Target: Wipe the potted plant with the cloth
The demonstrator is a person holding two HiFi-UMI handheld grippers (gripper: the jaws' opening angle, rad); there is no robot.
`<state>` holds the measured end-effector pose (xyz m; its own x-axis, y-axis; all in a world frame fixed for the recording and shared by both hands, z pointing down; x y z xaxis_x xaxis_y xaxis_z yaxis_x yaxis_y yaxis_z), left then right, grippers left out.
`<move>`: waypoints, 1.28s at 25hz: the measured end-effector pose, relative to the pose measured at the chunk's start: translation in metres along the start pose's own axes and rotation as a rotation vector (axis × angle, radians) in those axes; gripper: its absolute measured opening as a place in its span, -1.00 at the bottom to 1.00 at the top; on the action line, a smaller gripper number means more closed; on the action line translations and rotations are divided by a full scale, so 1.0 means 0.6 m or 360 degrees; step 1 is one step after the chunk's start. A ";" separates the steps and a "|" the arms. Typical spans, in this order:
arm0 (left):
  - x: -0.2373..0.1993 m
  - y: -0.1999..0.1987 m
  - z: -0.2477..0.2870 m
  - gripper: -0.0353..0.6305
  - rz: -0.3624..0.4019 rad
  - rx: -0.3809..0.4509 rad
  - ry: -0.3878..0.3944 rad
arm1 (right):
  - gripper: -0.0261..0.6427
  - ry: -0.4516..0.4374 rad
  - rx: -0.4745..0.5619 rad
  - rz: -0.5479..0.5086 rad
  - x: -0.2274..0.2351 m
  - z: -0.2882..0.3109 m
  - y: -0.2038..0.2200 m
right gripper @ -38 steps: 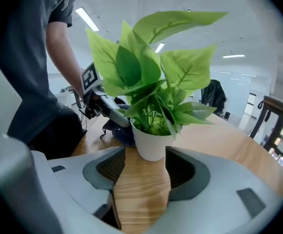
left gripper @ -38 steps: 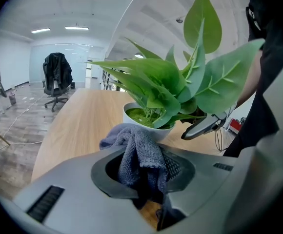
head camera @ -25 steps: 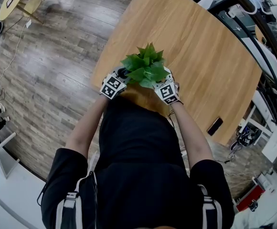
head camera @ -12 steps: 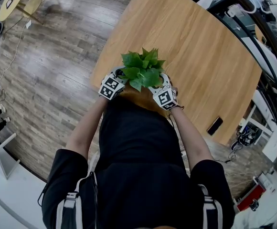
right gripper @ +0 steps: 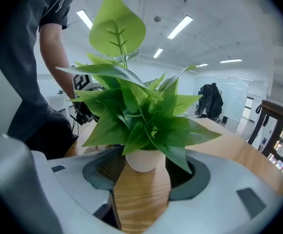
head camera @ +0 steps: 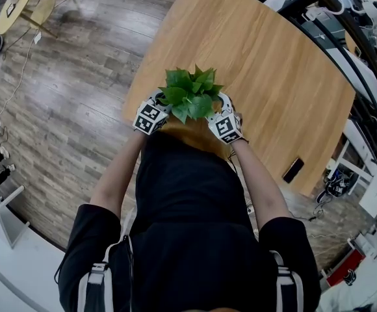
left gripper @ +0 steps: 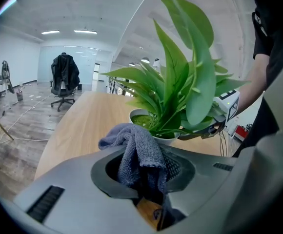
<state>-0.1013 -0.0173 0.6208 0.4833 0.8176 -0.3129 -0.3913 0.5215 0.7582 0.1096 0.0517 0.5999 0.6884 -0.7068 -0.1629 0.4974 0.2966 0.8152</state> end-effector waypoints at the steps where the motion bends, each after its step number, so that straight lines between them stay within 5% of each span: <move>1: 0.004 0.000 0.000 -0.56 0.0011 -0.0007 0.0010 | -0.20 0.0003 0.0000 0.0007 0.000 -0.001 0.001; 6: 0.025 0.013 -0.005 -0.56 0.0021 -0.0021 0.0080 | -0.20 0.0040 0.0004 0.0028 -0.003 0.001 0.001; 14: 0.021 0.013 -0.008 -0.56 -0.0122 0.0046 0.0051 | -0.20 0.0016 -0.0018 -0.0006 -0.026 -0.004 -0.004; 20: 0.001 0.012 -0.019 -0.55 -0.0069 0.0028 0.0022 | -0.20 -0.0051 -0.0027 0.0028 -0.061 -0.015 0.000; 32: 0.025 0.008 -0.003 -0.55 -0.0082 0.0003 0.0052 | -0.20 0.0007 -0.0011 0.0056 -0.002 -0.003 -0.002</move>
<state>-0.0974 -0.0021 0.6187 0.4772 0.7971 -0.3700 -0.3648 0.5627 0.7418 0.1094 0.0535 0.5982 0.7078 -0.6931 -0.1365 0.4766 0.3259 0.8165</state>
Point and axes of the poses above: the fingertips, and each gripper's own axes: z forward along the fingers, x to its right, y out of its underside, the point moved 10 cm from there along -z, backward along the fingers, and after that the axes turned 5 degrees about -z, right-handed, at the moved point
